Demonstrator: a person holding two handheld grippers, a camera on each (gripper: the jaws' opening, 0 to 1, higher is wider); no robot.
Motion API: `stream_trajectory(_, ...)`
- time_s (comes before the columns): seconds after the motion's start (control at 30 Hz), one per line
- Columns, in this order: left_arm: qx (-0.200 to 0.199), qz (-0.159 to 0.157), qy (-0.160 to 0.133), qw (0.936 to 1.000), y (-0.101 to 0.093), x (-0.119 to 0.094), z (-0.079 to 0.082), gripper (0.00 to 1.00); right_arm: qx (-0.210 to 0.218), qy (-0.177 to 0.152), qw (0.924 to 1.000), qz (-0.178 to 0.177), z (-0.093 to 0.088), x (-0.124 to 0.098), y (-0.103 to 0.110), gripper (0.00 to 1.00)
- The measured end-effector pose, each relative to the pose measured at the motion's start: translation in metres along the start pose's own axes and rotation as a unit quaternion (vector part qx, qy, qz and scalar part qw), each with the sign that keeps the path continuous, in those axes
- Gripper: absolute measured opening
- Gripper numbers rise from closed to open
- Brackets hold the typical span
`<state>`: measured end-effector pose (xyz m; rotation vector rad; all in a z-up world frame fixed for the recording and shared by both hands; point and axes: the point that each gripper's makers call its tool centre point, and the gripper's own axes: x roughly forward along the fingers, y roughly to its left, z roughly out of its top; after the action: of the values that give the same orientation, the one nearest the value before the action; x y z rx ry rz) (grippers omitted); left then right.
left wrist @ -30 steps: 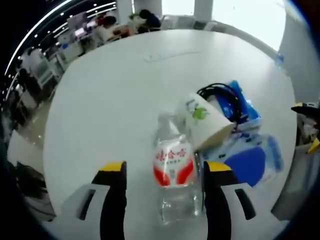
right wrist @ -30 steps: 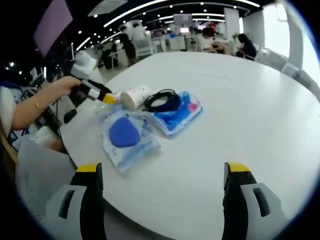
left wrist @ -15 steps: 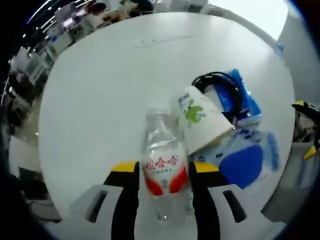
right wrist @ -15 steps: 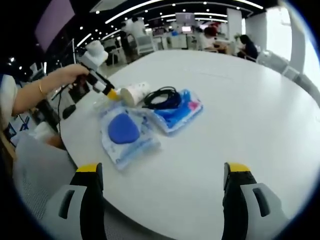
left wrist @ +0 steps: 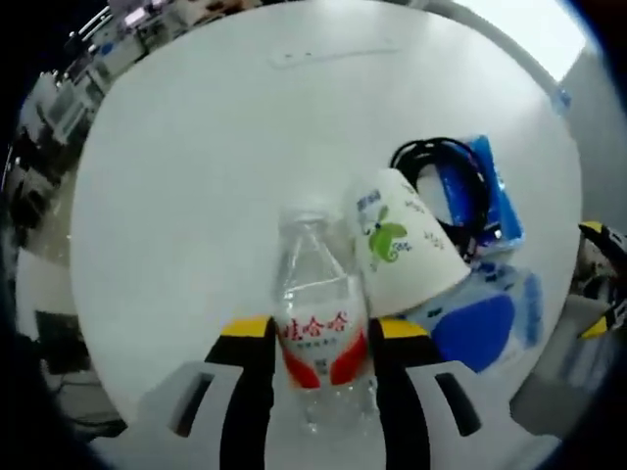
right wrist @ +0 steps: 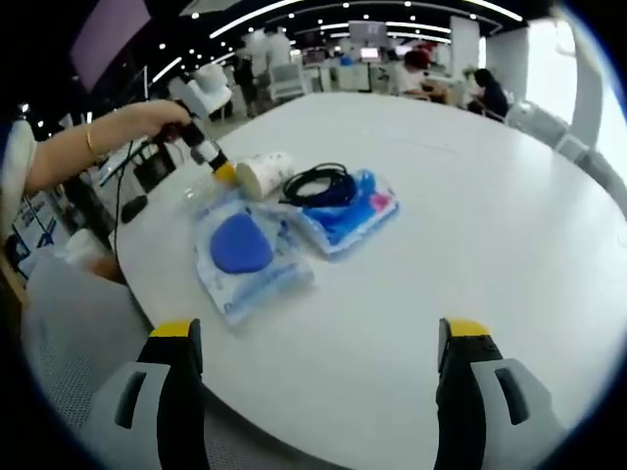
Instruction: Arrange the tabletop items into an orderly group along one side of the table until the central work area is clear of visible clutter.
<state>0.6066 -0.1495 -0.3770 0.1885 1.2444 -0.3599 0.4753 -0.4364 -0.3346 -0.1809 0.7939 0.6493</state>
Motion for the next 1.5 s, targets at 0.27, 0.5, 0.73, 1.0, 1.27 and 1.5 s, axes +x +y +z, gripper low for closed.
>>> stream_trajectory(0.27,-0.006,-0.004,0.01,0.9999,0.001,-0.001,-0.004,0.36,-0.006,0.01,0.9999,0.004,-0.004,0.001,0.003,0.99)
stream_trajectory(0.5,-0.024,-0.009,-0.006,0.9996,0.0,-0.007,0.009,0.39,-0.01,0.015,0.9998,0.005,-0.005,0.001,0.004,0.98)
stream_trajectory(0.73,-0.031,-0.004,0.009,0.9995,0.003,0.002,0.014,0.37,-0.018,0.022,0.9996,0.008,-0.008,0.002,0.005,0.98)
stream_trajectory(1.0,-0.031,0.009,0.043,0.9986,0.002,0.011,0.009,0.38,-0.028,0.029,0.9992,0.006,-0.01,0.003,0.005,0.97)
stream_trajectory(1.27,-0.026,0.026,0.057,0.9977,0.002,0.015,0.005,0.39,-0.046,0.045,0.9979,-0.004,-0.016,0.003,0.002,0.96)
stream_trajectory(1.5,-0.02,0.015,0.036,0.999,0.001,0.013,0.005,0.37,-0.048,0.047,0.9977,-0.004,-0.017,0.003,0.002,0.95)
